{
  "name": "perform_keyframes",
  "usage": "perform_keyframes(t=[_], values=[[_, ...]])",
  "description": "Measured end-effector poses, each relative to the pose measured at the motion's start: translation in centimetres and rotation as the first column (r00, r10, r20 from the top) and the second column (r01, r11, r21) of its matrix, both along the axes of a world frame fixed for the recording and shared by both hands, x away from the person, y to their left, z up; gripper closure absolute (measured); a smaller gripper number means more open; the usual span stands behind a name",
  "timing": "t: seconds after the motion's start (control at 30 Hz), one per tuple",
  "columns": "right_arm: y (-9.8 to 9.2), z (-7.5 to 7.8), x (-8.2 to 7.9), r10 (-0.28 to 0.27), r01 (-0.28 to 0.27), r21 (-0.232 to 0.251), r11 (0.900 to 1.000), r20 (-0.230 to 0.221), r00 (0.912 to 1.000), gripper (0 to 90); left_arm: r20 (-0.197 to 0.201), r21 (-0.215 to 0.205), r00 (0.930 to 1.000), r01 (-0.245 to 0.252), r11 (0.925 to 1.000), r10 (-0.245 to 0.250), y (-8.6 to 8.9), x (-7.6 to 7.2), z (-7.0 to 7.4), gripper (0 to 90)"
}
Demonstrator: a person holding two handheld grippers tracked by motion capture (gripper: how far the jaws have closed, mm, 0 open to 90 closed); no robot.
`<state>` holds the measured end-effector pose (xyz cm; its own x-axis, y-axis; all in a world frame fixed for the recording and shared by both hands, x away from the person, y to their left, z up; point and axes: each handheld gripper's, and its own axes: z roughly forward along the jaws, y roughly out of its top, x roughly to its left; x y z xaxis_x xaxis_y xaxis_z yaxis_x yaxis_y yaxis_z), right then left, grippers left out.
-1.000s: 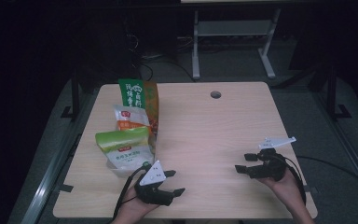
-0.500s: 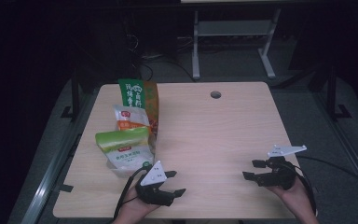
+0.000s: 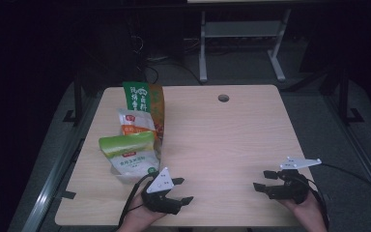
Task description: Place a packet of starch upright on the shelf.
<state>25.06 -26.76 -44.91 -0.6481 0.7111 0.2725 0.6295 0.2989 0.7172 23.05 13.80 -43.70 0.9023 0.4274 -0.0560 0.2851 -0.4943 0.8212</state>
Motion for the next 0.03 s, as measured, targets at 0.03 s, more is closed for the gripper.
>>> perform_keyframes(t=[0.03], values=[[0.00,-0.08,0.00,0.001,-0.001,0.001,1.000,0.001,1.0000,29.0,-0.002,0.002,1.0000,0.001,1.0000,-0.001,-0.05,-0.05,-0.01,33.8]])
